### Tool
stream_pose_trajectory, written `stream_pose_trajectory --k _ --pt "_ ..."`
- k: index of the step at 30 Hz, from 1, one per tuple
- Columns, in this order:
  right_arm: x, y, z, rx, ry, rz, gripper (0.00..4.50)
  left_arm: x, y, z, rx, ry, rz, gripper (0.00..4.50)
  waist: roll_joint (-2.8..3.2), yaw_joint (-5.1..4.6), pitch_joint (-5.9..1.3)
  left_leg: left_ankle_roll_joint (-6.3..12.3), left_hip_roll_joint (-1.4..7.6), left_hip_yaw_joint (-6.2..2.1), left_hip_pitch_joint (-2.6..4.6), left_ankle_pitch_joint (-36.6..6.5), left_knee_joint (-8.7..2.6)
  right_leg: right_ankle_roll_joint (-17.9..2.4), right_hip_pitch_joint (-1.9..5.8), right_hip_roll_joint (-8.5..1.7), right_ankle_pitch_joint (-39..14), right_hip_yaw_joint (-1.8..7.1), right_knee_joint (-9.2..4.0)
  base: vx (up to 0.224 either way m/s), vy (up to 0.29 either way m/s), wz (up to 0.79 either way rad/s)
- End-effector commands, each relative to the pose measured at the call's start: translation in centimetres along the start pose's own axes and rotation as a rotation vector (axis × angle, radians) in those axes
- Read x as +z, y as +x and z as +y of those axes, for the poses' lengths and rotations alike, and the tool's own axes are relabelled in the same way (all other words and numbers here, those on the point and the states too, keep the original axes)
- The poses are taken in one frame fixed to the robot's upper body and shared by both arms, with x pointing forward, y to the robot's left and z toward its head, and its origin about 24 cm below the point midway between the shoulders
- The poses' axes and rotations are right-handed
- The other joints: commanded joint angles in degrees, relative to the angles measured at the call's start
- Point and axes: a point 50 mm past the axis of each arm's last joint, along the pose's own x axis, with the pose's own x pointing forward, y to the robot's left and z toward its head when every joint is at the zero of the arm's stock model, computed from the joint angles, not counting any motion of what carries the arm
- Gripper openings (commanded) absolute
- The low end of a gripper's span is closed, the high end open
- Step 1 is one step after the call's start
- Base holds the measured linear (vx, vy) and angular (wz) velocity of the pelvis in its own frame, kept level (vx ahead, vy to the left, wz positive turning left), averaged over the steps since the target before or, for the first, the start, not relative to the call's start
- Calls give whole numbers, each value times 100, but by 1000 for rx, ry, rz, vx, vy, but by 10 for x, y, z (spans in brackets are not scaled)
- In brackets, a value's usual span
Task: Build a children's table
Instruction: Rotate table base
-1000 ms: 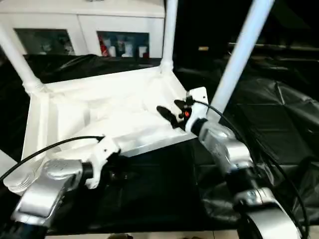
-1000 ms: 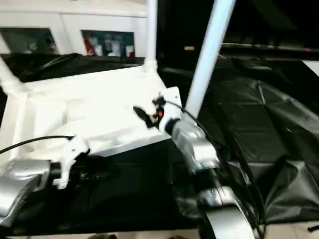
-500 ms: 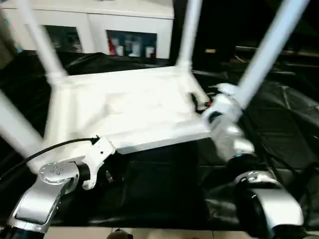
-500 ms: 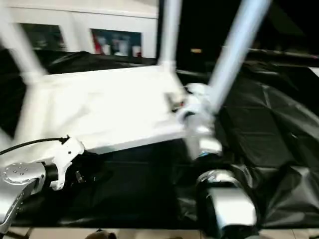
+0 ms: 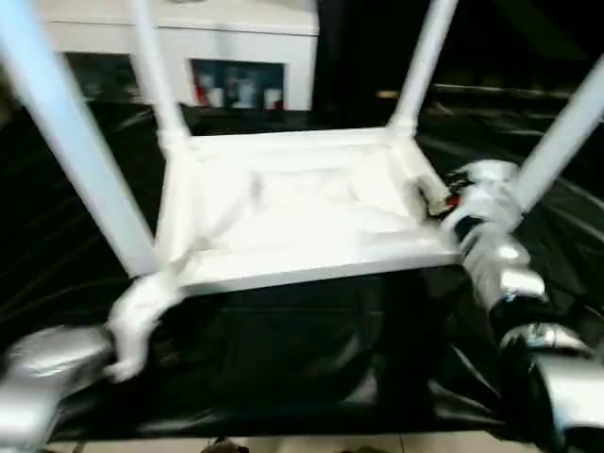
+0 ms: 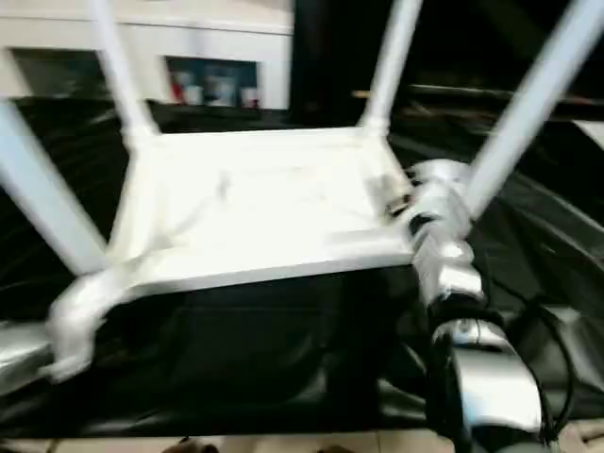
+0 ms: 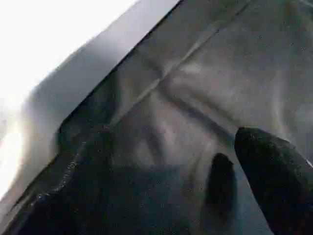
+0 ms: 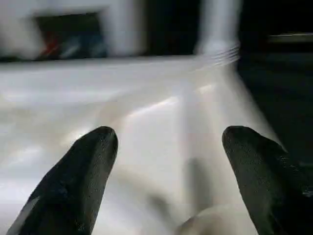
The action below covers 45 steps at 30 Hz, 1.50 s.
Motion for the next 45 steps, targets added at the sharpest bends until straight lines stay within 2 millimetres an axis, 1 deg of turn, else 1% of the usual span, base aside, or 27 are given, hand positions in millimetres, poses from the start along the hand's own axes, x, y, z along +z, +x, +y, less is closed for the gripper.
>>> stream_pose_trajectory --k 1,3,6,7,8,14,15,16,18,19,20,22,25,26,27,28,30,31,34,35,36,37,38,40,41,42,45 --pt "0 1 16 124 -74 6 381 -8 -16 8 43 -32 8 449 143 12 -377 -25 245 -130 149 -1817 -438 -1398 179 -257 -1258 194 -390 0 0 0" --pt "-7 -1 22 156 -116 32 381 -15 -30 17 102 -6 34 449 116 15 -359 -20 261 -140 148 -1929 -466 -1356 177 -254 -1452 196 -407 0 0 0" --pt "-16 -10 32 182 -139 40 381 -16 -48 28 188 -12 -15 449 139 42 -346 -116 267 -147 190 -2048 -489 -1257 151 -249 -1604 215 -422 0 0 0" --pt "-18 -15 33 196 -141 37 381 -14 -52 31 210 -16 -49 449 136 54 -342 -153 280 -144 233 -2154 -495 -1241 112 -245 -1655 223 -434 0 0 0" --pt "-18 -15 33 196 -141 37 381 -14 -52 31 210 -16 -49 449 145 75 -338 -165 278 -150 231 -2192 -501 -1219 119 -246 -1666 227 -433 0 0 0" --pt "-24 -55 27 174 -110 0 381 10 -74 49 314 -75 -330 449 128 189 -346 -259 275 -157 251 -2339 -525 -1095 111 -262 -1701 248 -435 0 0 0" --pt "-24 -55 27 174 -110 0 381 10 -74 49 314 -75 -330 449 123 191 -333 -260 267 -163 236 -2360 -534 -1072 122 -261 -1757 247 -448 0 0 0" --pt "-26 -65 20 123 -95 -5 381 17 -73 50 307 -78 -391 449 93 168 -325 -255 261 -170 212 -2400 -535 -1063 127 -277 -1892 247 -454 0 0 0" --pt "-31 -76 12 69 -78 11 381 25 -67 49 275 -78 -443 449 90 193 -301 -284 266 -168 255 -2537 -532 -949 74 -287 -2258 266 -510 0 0 0" --pt "-36 -82 8 51 -90 45 381 30 -62 47 249 -81 -464 449 87 186 -300 -294 261 -183 230 -2564 -539 -926 109 -298 -2340 257 -508 0 0 0" --pt "-41 -86 5 38 -99 82 381 34 -57 46 227 -81 -484 449 55 188 -302 -315 264 -187 240 -2590 -541 -857 106 -301 -2503 251 -525 0 0 0" --pt "-48 -92 0 17 -120 145 381 39 -49 46 204 -87 -504 449 47 179 -278 -340 249 -191 261 -2706 -530 -739 81 -308 -2843 256 -579 0 0 0" --pt "-52 -96 -2 2 -140 168 381 41 -42 47 191 -77 -507 449 -2 146 -294 -325 245 -224 193 -2584 -537 -608 136 -343 -3030 242 -586 0 0 0" --pt "-53 -97 -3 -2 -143 180 381 42 -38 47 182 -76 -512 449 11 136 -288 -324 244 -236 191 -2555 -541 -555 135 -340 -3110 232 -592 0 0 0" --pt "-54 -98 -3 -5 -148 187 381 45 -34 47 170 -71 -522 449 18 137 -282 -327 244 -229 236 -2622 -530 -531 96 -329 -3180 232 -622 0 0 0" --pt "-55 -100 -4 -12 -141 201 381 50 -27 46 138 -79 -543 449 -18 132 -287 -325 246 -224 241 -2627 -521 -541 89 -330 -3162 235 -625 0 0 0" --pt "-56 -100 -5 -19 -141 211 381 53 -24 45 125 -81 -555 449 -17 118 -295 -298 245 -224 225 -2540 -518 -607 105 -332 -3016 237 -598 0 0 0" --pt "-57 -100 -6 -32 -145 226 381 56 -19 44 113 -85 -567 449 -50 104 -297 -288 247 -225 204 -2488 -524 -617 123 -326 -2972 232 -591 0 0 0" --pt "-67 -96 -13 -90 -162 289 381 68 -4 38 45 -95 -612 449 -22 96 -313 -298 239 -201 226 -2386 -504 -765 107 -316 -2664 235 -566 0 0 0" --pt "-70 -91 -14 -108 -171 313 381 73 0 33 3 -104 -626 449 -26 78 -314 -308 233 -198 217 -2370 -505 -817 115 -303 -2567 229 -551 0 0 0" --pt "-73 -86 -16 -124 -176 330 381 78 3 28 -47 -118 -642 449 16 54 -325 -341 231 -191 232 -2354 -492 -896 107 -296 -2409 233 -526 0 0 0" --pt "-75 -81 -16 -132 -174 342 381 82 6 23 -92 -132 -654 449 3 33 -336 -340 224 -183 237 -2363 -484 -954 112 -294 -2340 227 -511 0 0 0" --pt "-75 -75 -16 -135 -168 349 381 86 8 16 -155 -148 -659 449 44 19 -328 -357 219 -178 237 -2395 -480 -1019 110 -279 -2277 226 -510 0 0 0" --pt "-73 -62 -13 -132 -158 348 381 89 12 3 -277 -171 -642 449 34 28 -336 -366 222 -164 284 -2431 -460 -1104 83 -274 -2191 230 -498 0 0 0" --pt "-70 -54 -10 -126 -159 346 381 90 15 -2 -325 -174 -632 449 28 20 -333 -358 215 -166 261 -2442 -461 -1139 104 -265 -2148 227 -476 0 0 0" --pt "-66 -46 -7 -117 -160 342 381 92 17 -7 -366 -176 -626 449 14 -1 -335 -359 220 -181 227 -2405 -479 -1109 144 -267 -2142 218 -467 0 0 0" --pt "-63 -39 -4 -109 -162 339 381 95 19 -12 -405 -180 -628 449 -3 -28 -327 -360 209 -177 213 -2353 -475 -1001 162 -269 -2238 225 -486 0 0 0"
